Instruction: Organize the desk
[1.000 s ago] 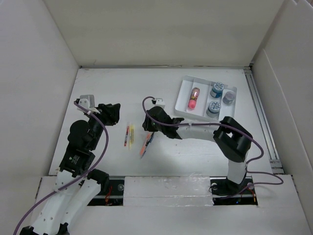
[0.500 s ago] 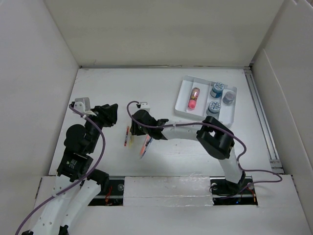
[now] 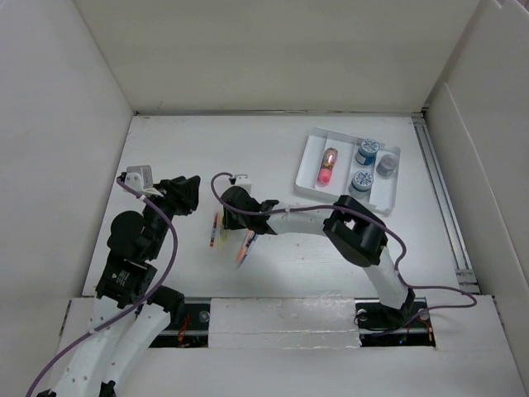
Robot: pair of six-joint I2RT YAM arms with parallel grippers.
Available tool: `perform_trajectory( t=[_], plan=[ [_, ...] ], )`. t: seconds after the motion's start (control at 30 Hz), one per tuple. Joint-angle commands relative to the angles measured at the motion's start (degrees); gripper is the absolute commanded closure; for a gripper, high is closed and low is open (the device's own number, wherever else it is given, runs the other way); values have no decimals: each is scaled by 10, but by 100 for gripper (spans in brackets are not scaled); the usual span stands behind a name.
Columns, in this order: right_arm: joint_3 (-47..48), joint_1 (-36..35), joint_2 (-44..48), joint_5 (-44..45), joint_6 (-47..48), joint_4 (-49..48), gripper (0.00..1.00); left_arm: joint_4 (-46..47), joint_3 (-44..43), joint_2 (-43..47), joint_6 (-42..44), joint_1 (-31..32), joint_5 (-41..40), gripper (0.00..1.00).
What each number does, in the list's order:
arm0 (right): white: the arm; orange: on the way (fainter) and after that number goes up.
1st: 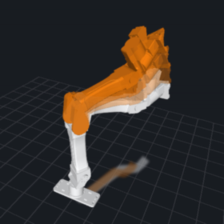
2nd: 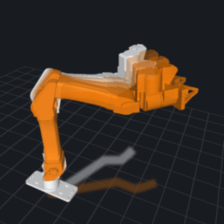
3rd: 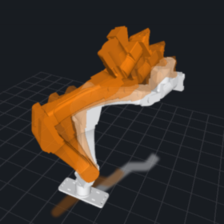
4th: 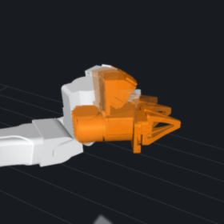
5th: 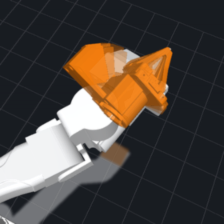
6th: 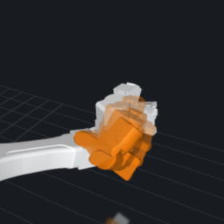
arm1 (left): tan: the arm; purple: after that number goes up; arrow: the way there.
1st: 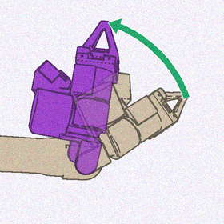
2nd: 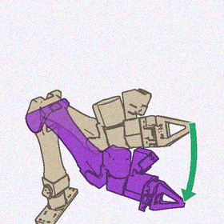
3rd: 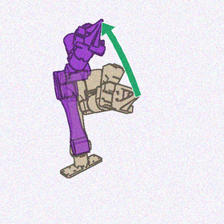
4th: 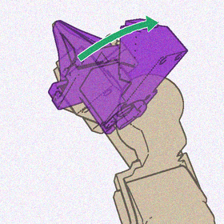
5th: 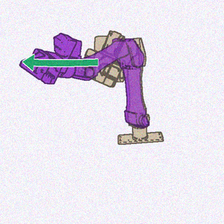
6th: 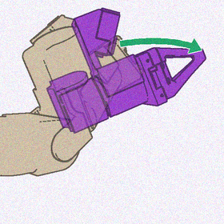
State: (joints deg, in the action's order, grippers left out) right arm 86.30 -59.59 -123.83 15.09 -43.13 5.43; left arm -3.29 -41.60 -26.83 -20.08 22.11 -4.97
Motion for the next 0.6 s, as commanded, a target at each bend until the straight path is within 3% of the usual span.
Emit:
perform_trajectory(
  t=[0.0,0.3,0.43,0.57],
  plan=[
    [26,0,-8,18,0,5,64,19,-8,-3,-3,0,6,59],
    [37,0,-12,63,5,43,67,21,-8,-5,-2,0,9,59],
    [28,0,-7,87,6,53,77,21,-8,-5,-3,0,11,59],
    [26,0,-11,83,2,58,77,21,-8,-5,-3,0,11,59]
  ],
)
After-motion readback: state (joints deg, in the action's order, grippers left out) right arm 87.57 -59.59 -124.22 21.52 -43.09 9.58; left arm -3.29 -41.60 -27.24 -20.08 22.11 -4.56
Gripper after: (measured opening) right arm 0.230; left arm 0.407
